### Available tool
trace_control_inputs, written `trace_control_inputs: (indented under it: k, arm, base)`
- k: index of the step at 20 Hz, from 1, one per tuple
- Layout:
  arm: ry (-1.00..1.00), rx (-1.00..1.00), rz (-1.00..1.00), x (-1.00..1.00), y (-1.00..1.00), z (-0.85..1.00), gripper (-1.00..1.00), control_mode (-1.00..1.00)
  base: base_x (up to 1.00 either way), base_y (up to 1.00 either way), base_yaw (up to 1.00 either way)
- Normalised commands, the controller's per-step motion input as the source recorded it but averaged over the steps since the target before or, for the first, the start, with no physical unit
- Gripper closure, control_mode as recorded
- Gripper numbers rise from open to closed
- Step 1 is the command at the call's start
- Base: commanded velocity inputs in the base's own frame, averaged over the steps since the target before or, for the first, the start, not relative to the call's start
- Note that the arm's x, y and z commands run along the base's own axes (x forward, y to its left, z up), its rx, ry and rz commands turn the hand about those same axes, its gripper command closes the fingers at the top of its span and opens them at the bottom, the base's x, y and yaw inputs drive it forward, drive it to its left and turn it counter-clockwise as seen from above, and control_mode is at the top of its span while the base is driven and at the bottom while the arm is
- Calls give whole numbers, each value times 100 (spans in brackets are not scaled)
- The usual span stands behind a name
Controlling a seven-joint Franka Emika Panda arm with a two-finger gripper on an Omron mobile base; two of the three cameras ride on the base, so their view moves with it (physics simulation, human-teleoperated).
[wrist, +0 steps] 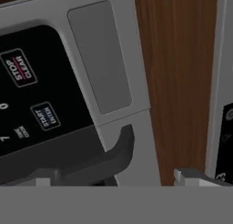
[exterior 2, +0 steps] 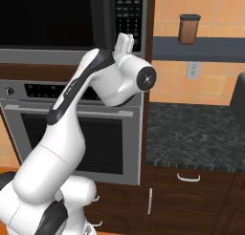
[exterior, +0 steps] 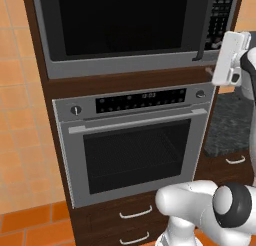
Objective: Pick the tomato from the sink and place it in the bowl. Then pick the bowl and place it in the microwave. Then close the microwave door and press the start button.
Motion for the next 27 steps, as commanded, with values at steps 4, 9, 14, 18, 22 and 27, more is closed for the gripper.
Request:
trace_control_inputs:
  k: [4,9,14,18,22,27]
  arm:
    - [0,0,0,43,-10,0,-100,-100]
    - [0,1,0,42,-11,0,-100,-100]
    - [0,1,0,45,-4,0,-100,-100]
    - [0,0,0,39,0,-6,-100,-100]
    - [-3,0,0,-14,1,-35,-100,-100]
    - [0,0,0,-4,12,-14,-100,-100]
  base:
    - [0,0,0]
    - [0,0,0]
    - [0,0,0]
    - [0,0,0]
    - [0,0,0]
    - [0,0,0]
